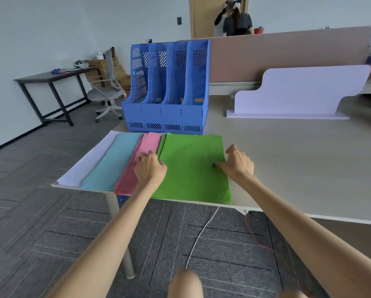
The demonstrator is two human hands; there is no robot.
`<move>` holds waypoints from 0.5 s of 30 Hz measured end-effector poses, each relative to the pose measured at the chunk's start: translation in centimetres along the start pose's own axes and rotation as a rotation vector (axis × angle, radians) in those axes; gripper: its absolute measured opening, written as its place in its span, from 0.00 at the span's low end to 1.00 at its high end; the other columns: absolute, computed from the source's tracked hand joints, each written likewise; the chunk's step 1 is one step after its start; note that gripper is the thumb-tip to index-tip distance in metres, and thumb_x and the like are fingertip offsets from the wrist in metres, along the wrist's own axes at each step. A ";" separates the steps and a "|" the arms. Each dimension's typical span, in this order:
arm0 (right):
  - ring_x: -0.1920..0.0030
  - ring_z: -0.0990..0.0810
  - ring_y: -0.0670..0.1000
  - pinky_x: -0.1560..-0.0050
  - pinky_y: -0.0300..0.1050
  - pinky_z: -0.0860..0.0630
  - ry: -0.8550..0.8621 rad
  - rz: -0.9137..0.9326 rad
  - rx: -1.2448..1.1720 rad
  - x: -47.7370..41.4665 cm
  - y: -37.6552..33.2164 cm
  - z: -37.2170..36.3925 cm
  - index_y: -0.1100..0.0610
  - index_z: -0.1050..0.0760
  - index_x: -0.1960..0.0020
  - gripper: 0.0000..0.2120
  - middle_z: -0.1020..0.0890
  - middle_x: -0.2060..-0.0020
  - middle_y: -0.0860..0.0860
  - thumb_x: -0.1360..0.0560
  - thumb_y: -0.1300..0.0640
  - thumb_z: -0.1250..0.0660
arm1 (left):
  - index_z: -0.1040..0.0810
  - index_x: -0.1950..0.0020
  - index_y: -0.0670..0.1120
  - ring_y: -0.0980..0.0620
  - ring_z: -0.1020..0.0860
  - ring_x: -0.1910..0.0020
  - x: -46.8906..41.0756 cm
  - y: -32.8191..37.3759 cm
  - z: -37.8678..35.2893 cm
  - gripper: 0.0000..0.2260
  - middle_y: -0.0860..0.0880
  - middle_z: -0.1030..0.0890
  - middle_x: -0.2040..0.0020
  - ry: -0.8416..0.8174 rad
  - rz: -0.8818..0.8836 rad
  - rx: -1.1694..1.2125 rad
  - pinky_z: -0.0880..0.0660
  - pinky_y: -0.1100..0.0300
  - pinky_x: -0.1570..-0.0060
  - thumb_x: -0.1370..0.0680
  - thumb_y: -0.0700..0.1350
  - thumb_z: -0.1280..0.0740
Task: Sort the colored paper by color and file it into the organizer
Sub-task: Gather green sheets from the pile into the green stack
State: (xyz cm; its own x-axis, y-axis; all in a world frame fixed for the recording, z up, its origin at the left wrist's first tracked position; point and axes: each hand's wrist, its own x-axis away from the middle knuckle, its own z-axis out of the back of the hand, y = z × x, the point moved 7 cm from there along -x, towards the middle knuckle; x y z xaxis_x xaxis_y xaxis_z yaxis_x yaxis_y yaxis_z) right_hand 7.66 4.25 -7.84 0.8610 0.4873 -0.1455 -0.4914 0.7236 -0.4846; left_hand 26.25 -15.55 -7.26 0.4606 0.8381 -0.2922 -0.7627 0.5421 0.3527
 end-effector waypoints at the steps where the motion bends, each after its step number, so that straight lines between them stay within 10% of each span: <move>1: 0.47 0.21 0.60 0.54 0.48 0.28 0.008 0.006 -0.020 0.0 0.1 0.0 0.58 0.33 0.39 0.26 0.20 0.47 0.56 0.29 0.47 0.28 | 0.26 0.45 0.40 0.43 0.25 0.44 0.0 -0.1 0.1 0.11 0.41 0.24 0.43 0.002 0.000 -0.008 0.24 0.51 0.51 0.23 0.46 0.34; 15: 0.36 0.33 0.53 0.37 0.48 0.33 -0.006 0.231 0.014 1.9 0.2 -0.8 0.50 0.26 0.36 0.25 0.27 0.39 0.50 0.29 0.39 0.32 | 0.29 0.39 0.38 0.45 0.26 0.45 0.5 3.1 -0.2 0.16 0.41 0.25 0.42 -0.115 -0.074 -0.268 0.27 0.57 0.52 0.21 0.48 0.36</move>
State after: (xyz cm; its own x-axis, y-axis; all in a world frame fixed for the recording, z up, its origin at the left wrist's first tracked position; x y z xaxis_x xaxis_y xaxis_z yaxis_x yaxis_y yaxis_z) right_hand 9.33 4.93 -8.96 0.7249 0.6435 -0.2459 -0.6770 0.5994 -0.4272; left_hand 24.01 -13.52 -6.51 0.5563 0.8064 -0.2008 -0.8107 0.5797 0.0820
